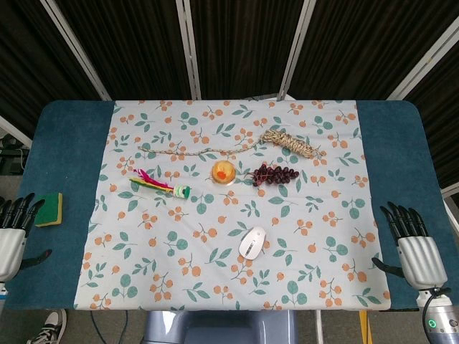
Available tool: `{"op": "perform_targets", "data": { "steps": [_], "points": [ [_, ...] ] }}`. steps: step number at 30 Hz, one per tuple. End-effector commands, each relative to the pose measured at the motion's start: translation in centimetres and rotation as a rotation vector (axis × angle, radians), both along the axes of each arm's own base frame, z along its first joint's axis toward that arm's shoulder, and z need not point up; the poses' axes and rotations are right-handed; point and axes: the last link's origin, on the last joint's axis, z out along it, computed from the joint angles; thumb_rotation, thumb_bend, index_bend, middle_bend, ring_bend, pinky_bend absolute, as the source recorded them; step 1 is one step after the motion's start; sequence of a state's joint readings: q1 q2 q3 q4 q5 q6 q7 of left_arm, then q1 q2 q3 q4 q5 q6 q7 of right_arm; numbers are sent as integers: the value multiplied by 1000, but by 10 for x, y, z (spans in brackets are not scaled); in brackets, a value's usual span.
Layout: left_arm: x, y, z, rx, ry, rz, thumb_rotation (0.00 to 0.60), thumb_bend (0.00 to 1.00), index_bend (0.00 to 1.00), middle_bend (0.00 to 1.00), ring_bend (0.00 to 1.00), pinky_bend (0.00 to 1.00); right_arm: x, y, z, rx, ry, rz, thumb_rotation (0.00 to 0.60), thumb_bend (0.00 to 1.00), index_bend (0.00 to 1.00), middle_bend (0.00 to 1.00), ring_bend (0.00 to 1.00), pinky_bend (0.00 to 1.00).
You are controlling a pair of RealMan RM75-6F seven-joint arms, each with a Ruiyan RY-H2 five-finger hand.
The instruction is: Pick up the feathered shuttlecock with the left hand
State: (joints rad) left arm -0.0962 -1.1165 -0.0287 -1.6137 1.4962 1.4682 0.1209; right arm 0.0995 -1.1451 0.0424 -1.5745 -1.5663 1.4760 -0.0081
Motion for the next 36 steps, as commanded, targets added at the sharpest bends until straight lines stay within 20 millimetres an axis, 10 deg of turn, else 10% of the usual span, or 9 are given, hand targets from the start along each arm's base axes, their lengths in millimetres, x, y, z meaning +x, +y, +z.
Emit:
{"op": "perform_targets", "data": {
  "steps": [1, 27, 36],
  "points": [
    [0, 0, 0, 1, -2, 1, 600, 40, 81, 0, 0, 0, 0, 0, 1, -2, 2, 0, 600, 8, 0, 0, 0, 0],
    [-1, 0, -1, -29, -20, 38, 600, 41, 86, 0, 0, 0, -1, 1, 2, 1, -15, -42, 600, 18, 0, 0, 0, 0],
    [16, 36, -5, -59, -16, 15, 600, 158, 198, 0, 0, 0, 1, 2, 0, 9, -21, -36, 600, 21, 0, 0, 0, 0]
  ]
}}
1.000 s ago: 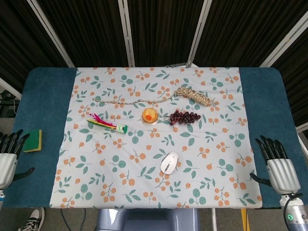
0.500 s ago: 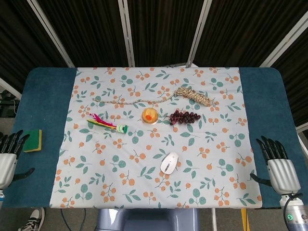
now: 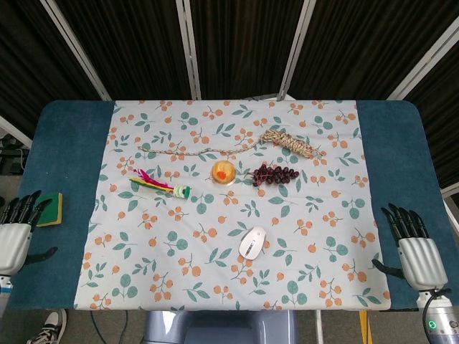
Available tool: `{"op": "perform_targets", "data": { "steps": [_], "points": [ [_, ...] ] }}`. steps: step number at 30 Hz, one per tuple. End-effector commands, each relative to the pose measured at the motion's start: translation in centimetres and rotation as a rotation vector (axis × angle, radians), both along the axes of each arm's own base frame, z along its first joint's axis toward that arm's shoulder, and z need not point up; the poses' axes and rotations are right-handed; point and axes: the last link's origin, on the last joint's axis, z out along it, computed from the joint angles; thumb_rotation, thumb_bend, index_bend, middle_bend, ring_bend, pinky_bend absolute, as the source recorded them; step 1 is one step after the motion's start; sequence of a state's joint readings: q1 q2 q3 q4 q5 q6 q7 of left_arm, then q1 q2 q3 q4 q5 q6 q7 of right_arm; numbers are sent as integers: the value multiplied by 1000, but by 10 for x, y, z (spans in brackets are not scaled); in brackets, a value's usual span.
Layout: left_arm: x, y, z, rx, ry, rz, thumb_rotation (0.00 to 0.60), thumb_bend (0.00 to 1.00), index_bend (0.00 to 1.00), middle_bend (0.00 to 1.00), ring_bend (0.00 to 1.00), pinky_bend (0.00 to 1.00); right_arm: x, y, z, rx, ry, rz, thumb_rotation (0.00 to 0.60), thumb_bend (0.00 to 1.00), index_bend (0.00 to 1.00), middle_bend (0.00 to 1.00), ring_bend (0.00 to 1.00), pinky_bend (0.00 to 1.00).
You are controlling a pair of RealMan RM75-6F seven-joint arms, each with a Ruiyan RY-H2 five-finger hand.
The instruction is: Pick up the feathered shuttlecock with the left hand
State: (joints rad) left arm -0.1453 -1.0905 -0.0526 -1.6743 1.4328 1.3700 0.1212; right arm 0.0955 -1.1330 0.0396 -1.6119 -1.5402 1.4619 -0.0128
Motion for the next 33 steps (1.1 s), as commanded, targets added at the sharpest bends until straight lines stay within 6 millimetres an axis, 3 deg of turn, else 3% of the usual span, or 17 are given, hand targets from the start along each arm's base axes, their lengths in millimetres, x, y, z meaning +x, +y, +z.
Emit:
{"op": "perform_targets", "data": {
  "steps": [1, 6, 17, 22, 33],
  "points": [
    [11, 26, -3, -13, 32, -23, 600, 169, 221, 0, 0, 0, -1, -1, 0, 0, -1, -5, 600, 21, 0, 0, 0, 0],
    [23, 74, -21, -52, 41, 2, 600, 213, 349, 0, 0, 0, -3, -3, 0, 0, -9, -22, 600, 22, 0, 0, 0, 0],
    [37, 158, -78, -104, 119, 33, 600, 253, 445, 0, 0, 0, -5, -6, -1, 9, -26, -51, 600, 24, 0, 0, 0, 0],
    [47, 179, -102, -126, 154, 19, 600, 259, 472, 0, 0, 0, -5, -6, 0, 4, -18, -52, 600, 27, 0, 0, 0, 0],
    [67, 209, -126, -132, 201, -18, 600, 328, 524, 0, 0, 0, -7, -6, 3, -2, -28, -68, 600, 43, 0, 0, 0, 0]
  ]
}}
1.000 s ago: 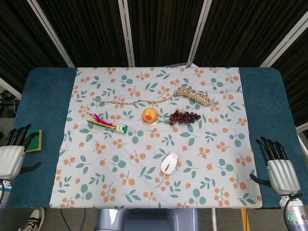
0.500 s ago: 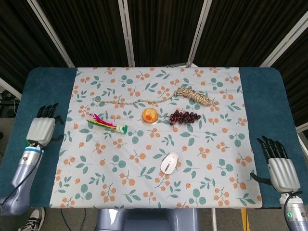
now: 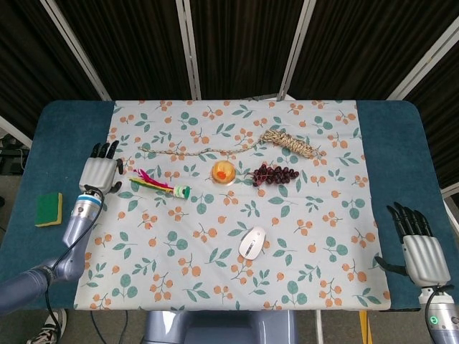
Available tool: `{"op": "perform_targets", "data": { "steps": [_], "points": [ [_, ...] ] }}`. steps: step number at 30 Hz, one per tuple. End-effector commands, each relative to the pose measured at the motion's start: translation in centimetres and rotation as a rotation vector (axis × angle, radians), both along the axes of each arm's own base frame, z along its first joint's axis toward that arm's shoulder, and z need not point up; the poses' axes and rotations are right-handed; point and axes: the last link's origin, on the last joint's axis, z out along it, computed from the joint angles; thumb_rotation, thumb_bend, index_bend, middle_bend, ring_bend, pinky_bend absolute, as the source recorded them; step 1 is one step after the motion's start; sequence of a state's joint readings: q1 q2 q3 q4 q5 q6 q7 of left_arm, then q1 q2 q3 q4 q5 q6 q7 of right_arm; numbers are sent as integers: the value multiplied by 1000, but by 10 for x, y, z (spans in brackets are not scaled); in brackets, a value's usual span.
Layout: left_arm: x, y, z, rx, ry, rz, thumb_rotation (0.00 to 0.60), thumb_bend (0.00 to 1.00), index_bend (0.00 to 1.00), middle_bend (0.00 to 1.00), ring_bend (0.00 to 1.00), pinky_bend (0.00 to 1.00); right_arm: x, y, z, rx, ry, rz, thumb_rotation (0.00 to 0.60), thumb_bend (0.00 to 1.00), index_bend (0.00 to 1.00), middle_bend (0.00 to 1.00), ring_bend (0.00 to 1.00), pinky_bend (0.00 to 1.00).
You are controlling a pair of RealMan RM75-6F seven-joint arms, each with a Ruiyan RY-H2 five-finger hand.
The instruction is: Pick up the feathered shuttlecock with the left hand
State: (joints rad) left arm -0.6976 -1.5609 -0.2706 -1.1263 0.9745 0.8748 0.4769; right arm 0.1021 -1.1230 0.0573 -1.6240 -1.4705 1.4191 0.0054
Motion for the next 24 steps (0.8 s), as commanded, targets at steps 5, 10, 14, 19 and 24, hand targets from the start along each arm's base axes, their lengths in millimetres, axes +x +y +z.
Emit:
{"op": "perform_targets", "data": {
  "steps": [5, 10, 14, 19, 24],
  "points": [
    [4, 8, -18, -31, 47, -10, 600, 336, 527, 2, 0, 0, 1, 0, 1, -5, 2, 6, 600, 58, 0, 0, 0, 0],
    [6, 11, -31, -43, 56, -6, 600, 358, 539, 7, 0, 0, 1, 0, 0, -6, -1, 15, 600, 60, 0, 0, 0, 0],
    [8, 12, -37, -50, 75, -11, 600, 430, 552, 13, 0, 0, 2, 0, 1, -20, -19, 31, 600, 64, 0, 0, 0, 0],
    [6, 10, -39, -50, 80, -10, 600, 452, 552, 14, 0, 0, 2, 0, 1, -24, -23, 33, 600, 63, 0, 0, 0, 0],
    [4, 9, -35, -44, 80, -13, 600, 491, 571, 19, 0, 0, 2, 0, 1, -27, -28, 32, 600, 63, 0, 0, 0, 0]
  ]
}}
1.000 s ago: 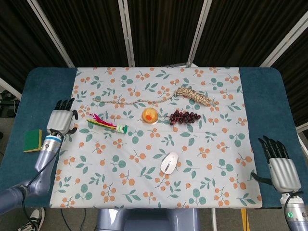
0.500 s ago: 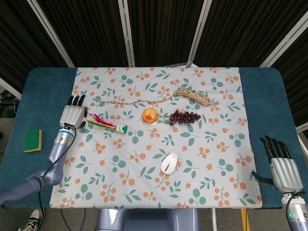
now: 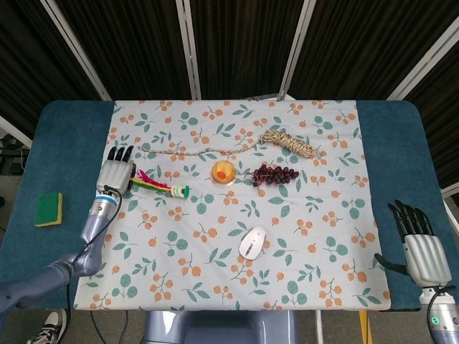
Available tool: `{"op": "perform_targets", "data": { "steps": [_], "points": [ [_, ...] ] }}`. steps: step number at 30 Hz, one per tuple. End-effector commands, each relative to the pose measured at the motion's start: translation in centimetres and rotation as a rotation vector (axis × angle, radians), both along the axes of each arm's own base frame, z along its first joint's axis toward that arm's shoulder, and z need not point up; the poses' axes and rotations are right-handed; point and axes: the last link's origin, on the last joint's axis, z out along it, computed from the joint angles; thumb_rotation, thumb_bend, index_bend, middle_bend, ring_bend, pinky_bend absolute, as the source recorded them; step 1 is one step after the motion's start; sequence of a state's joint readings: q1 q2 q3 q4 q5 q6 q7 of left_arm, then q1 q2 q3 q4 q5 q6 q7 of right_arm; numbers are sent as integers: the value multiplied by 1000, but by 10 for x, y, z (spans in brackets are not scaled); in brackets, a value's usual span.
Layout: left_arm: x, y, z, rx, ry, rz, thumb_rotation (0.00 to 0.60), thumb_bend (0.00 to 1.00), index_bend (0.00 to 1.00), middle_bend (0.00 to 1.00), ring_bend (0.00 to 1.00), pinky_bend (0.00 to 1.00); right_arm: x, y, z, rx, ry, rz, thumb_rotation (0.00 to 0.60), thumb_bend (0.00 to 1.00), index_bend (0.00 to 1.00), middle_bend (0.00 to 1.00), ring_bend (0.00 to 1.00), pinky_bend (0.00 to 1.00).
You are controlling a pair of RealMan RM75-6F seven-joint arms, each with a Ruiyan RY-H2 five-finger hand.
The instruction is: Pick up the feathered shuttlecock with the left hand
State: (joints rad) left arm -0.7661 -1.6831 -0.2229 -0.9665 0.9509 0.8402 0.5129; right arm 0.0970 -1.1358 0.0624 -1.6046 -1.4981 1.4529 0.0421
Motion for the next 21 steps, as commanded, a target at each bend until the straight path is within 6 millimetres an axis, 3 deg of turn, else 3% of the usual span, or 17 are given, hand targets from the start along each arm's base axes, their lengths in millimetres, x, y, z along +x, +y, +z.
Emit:
{"op": "perform_targets", "data": {
  "steps": [1, 7, 14, 21],
  "points": [
    [0, 0, 3, 4, -2, -4, 600, 495, 572, 19, 0, 0, 0, 0, 0, -1, -2, -2, 600, 65, 0, 0, 0, 0],
    [9, -4, 17, 17, -12, -54, 600, 501, 579, 21, 0, 0, -1, -1, 0, -3, -2, -6, 600, 63, 0, 0, 0, 0],
    [45, -15, 50, 6, 60, -259, 600, 500, 601, 24, 0, 0, 1, -1, 0, -4, -4, 2, 600, 64, 0, 0, 0, 0],
    [78, -28, 65, -1, 80, -390, 600, 501, 611, 37, 0, 0, 1, -2, -2, -1, -14, 3, 600, 64, 0, 0, 0, 0]
  ]
}}
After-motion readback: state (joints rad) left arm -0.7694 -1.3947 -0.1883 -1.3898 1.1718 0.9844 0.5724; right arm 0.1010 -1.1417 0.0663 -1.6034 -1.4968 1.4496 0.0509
